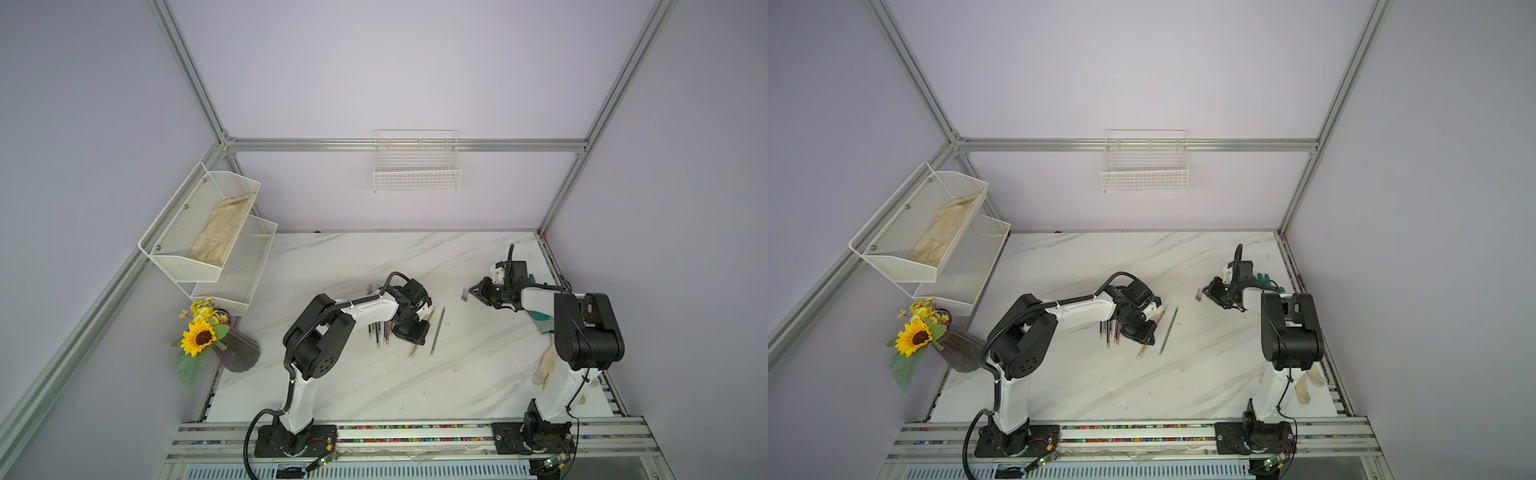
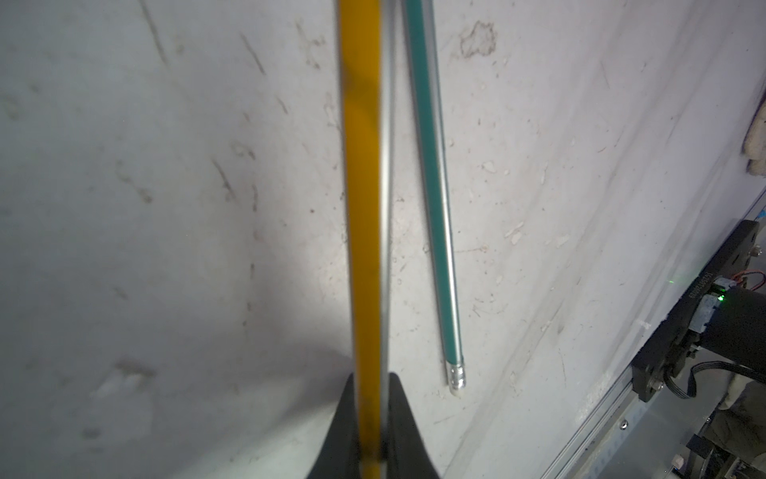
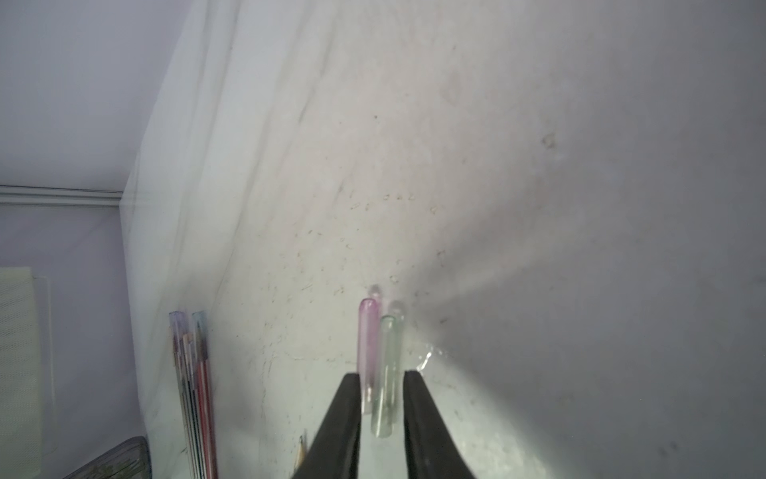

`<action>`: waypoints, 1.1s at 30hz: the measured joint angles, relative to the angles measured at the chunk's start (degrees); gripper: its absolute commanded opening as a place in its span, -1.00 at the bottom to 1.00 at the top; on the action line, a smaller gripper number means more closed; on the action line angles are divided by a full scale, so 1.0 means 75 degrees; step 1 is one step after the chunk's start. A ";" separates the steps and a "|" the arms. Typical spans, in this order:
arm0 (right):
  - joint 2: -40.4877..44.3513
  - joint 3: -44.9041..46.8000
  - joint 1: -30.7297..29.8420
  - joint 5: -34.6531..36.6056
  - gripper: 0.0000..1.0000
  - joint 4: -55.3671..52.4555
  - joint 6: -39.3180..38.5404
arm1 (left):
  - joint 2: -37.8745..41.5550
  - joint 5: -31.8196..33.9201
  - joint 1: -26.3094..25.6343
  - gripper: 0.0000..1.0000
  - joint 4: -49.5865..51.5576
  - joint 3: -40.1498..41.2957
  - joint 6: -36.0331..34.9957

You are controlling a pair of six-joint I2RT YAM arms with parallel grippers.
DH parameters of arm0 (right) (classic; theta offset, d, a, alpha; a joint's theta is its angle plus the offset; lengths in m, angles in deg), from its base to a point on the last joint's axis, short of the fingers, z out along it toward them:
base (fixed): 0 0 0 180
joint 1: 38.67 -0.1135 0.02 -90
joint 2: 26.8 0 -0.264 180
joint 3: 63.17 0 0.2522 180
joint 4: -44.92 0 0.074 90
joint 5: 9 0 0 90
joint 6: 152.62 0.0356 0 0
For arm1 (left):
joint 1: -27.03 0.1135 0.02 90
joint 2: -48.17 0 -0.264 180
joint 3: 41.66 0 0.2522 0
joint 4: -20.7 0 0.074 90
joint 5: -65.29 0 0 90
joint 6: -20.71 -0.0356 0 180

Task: Remove the protective cover of the pencils
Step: Place the protective sleeve at the center of the board.

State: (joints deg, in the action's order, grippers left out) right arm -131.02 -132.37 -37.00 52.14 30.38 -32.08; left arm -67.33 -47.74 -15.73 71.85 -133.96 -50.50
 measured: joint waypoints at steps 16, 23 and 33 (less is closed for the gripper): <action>0.3200 0.0994 0.0009 -0.0481 -0.54 0.0207 0.0262 | -0.0017 -0.0099 0.0000 -0.67 -0.0058 -0.0125 0.0251; 0.4182 0.1469 0.0015 -0.0644 -0.54 -0.0140 0.0294 | -0.0239 -0.0096 0.0000 -0.67 -0.0117 -0.0321 0.0440; 0.4966 0.1795 0.0015 -0.0766 -0.53 -0.0504 0.0353 | -0.0242 -0.0093 -0.0006 -0.65 -0.0172 -0.0350 0.0699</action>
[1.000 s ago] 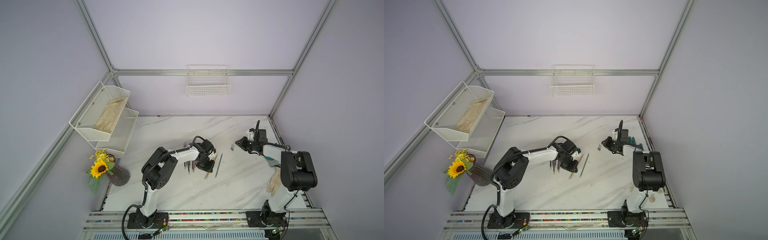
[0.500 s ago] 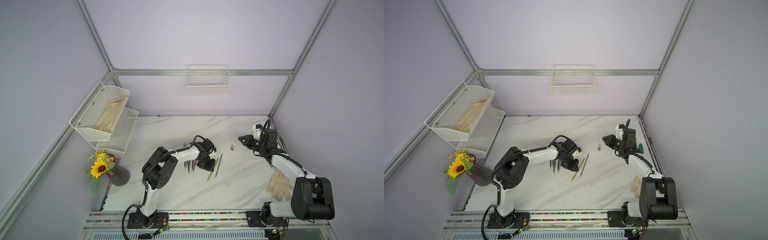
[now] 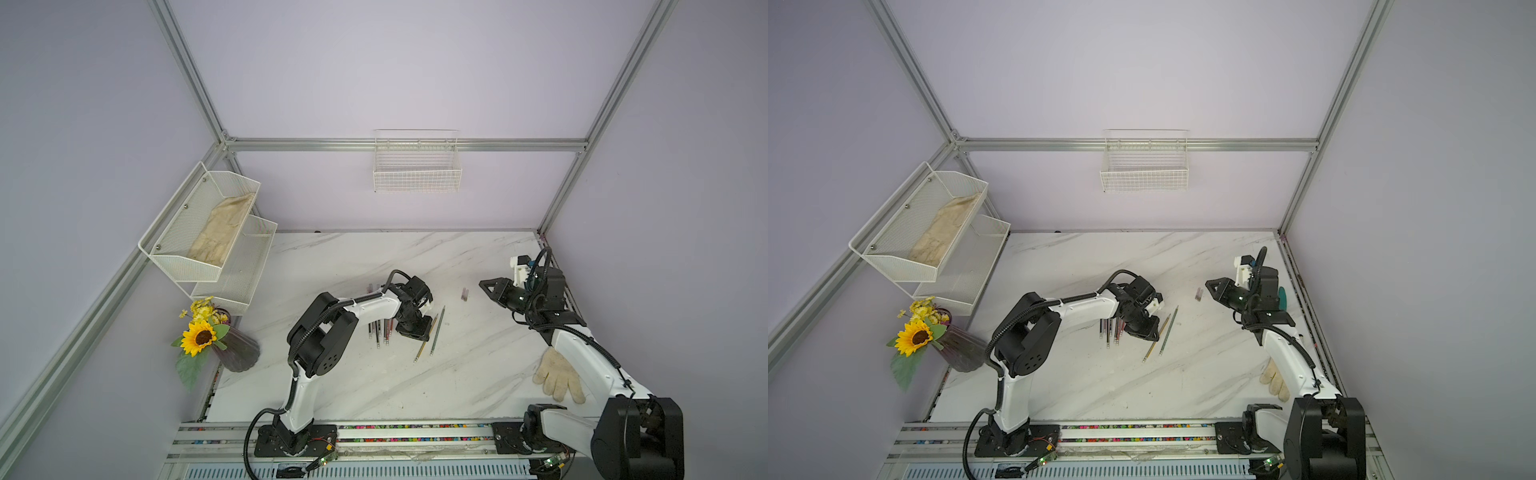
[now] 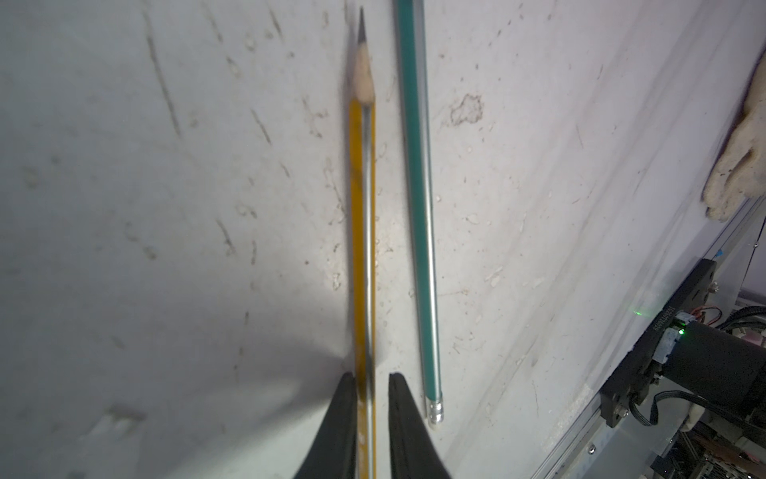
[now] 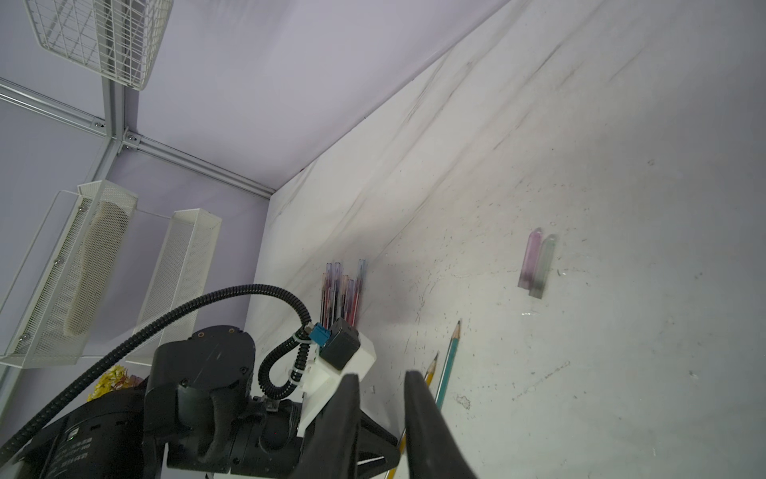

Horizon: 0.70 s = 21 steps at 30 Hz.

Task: Remove the protective cover of the pencils
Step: Place the protective sleeve at the center of the board.

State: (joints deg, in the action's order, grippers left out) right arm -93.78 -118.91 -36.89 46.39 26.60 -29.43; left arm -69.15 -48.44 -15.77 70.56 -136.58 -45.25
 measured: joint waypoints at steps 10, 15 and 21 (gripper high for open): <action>0.0411 0.0259 0.0000 -0.0160 -0.52 -0.0187 0.0044 | 0.0000 -0.0154 -0.0052 -0.62 -0.0335 0.0000 0.0361; 0.0589 0.0364 0.0000 -0.0224 -0.52 -0.0347 0.0058 | 0.0000 -0.0242 -0.0067 -0.62 -0.0481 0.0000 0.0519; 0.0752 0.0711 -0.0009 -0.0493 -0.52 -0.0391 0.0070 | 0.0006 -0.0192 -0.0067 -0.61 -0.0507 0.0000 0.0530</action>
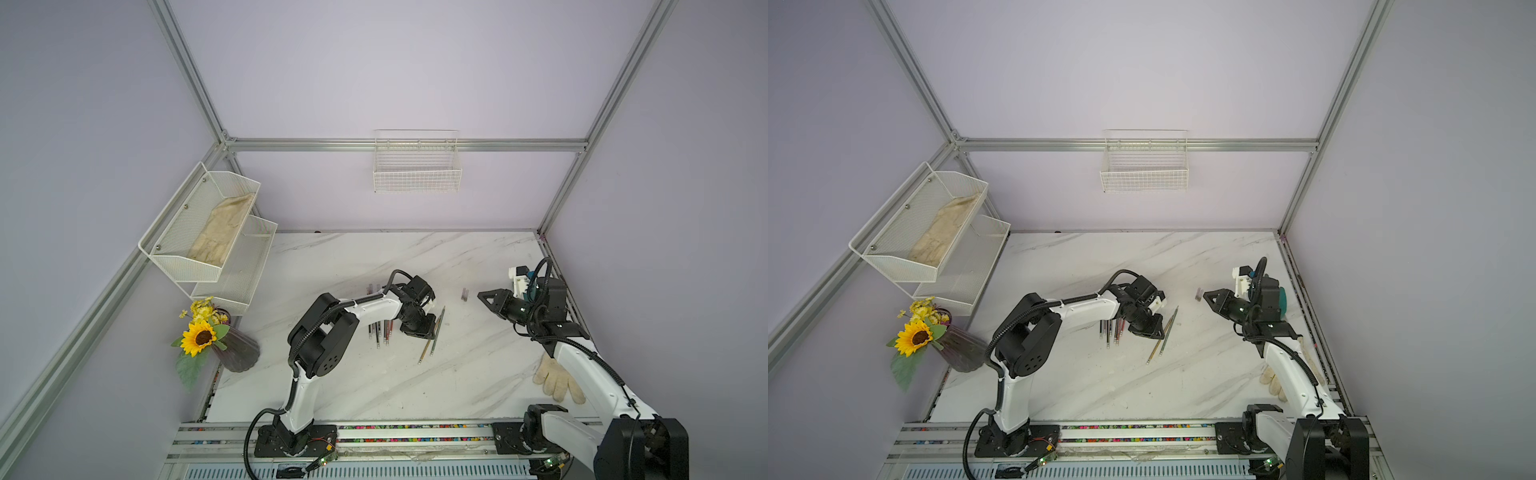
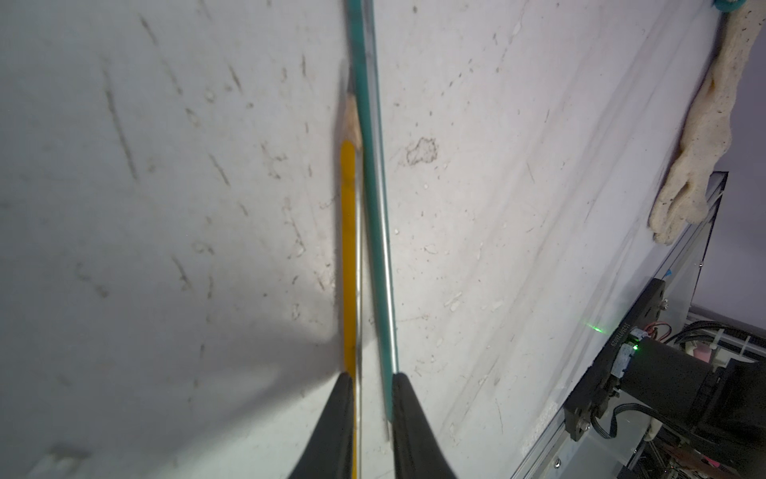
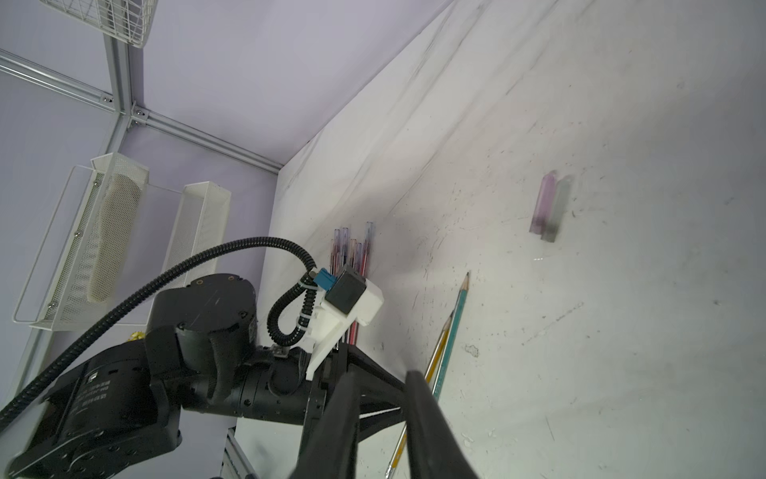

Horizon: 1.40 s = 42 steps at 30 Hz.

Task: Remove the protective cover of the pencils
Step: Place the protective sleeve at the center of the board, then adjust the pencil at the center of the board.

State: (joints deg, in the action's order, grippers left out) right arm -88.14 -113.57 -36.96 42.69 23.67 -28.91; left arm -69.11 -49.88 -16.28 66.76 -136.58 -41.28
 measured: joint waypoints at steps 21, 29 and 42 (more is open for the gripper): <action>0.1294 0.1976 -0.2296 0.0857 -0.53 0.0318 0.1189 | 0.2052 0.0624 0.0000 -1.00 -0.0181 0.2197 -0.0070; 0.1230 0.2451 -0.2302 0.0968 -0.53 0.0481 0.1306 | 0.1900 0.0825 -0.0256 -1.00 -0.0230 0.2267 -0.0041; 0.1186 0.2480 -0.2302 0.1198 -0.53 0.0484 0.1294 | 0.1495 0.0752 -0.0595 -1.00 -0.0423 0.2264 0.0058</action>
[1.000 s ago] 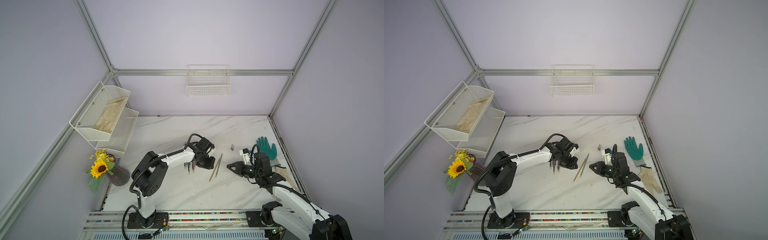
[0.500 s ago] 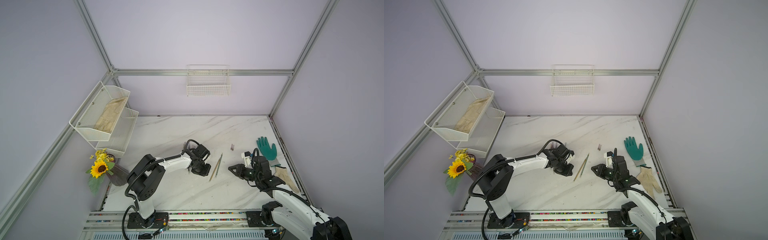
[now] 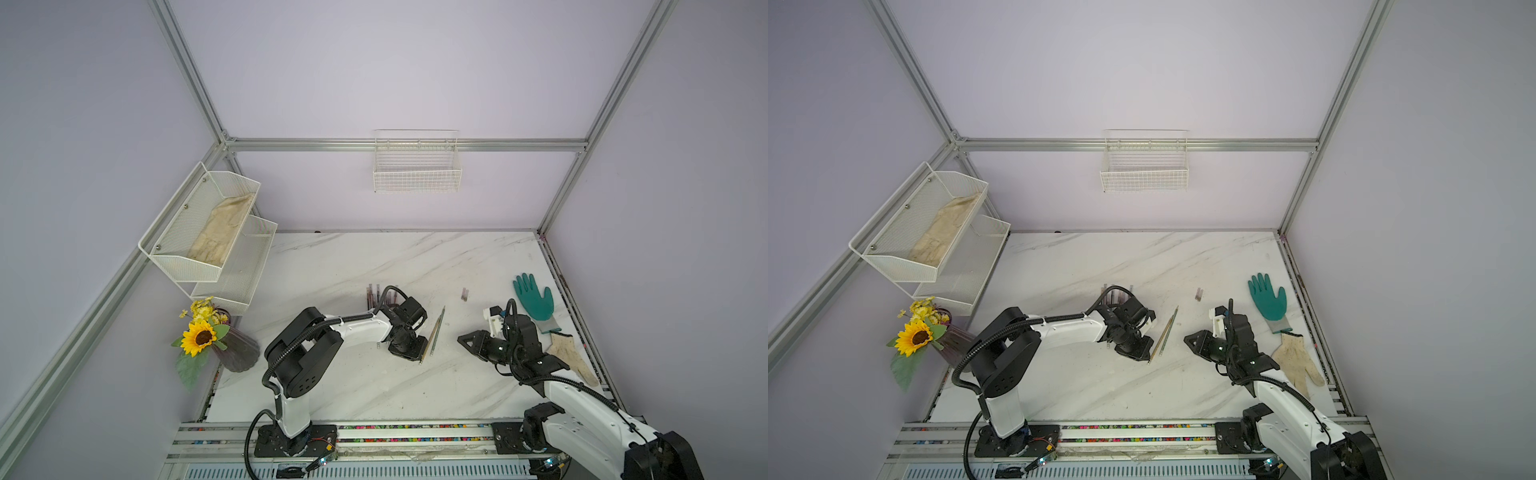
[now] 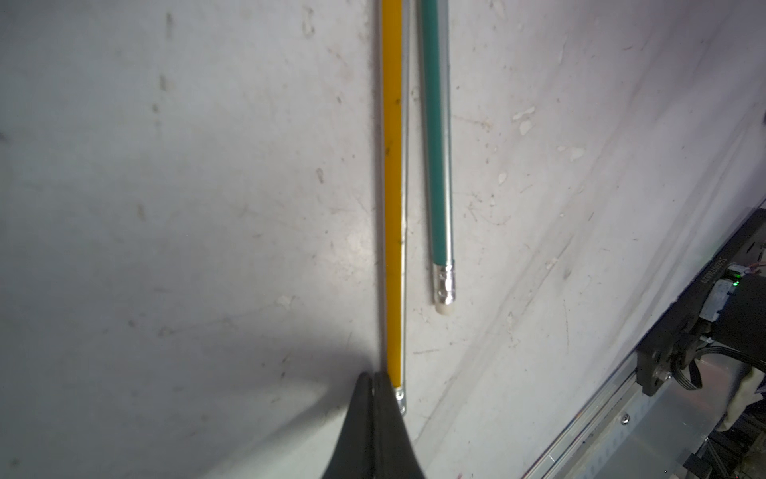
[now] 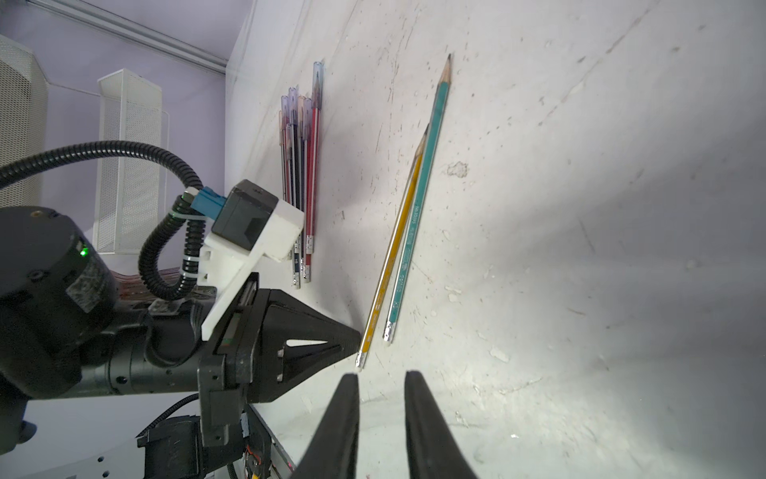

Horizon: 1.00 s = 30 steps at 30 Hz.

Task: Remove the protective cover of the pencils
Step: Adjust the pencil at the center of the board.

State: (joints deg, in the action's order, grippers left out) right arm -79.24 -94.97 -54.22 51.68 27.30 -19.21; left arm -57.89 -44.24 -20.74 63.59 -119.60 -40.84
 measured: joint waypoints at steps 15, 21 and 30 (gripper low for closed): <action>-0.0108 0.0050 0.0000 0.0000 -0.53 0.0105 -0.0032 | -0.0058 -0.0108 -0.0108 -1.00 -0.0079 -0.0029 0.0070; -0.0108 0.0050 0.0000 0.0000 -0.53 0.0108 -0.0032 | -0.0093 -0.0178 -0.0108 -1.00 -0.0099 -0.0064 0.0070; -0.0259 0.0050 0.0000 -0.0003 -0.53 0.0119 -0.0035 | -0.0251 -0.0198 -0.0195 -1.00 -0.0052 -0.0286 0.0070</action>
State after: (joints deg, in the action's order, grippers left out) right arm -81.19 -94.60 -54.22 51.65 28.19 -19.47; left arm -59.77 -45.73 -22.20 63.19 -121.74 -40.31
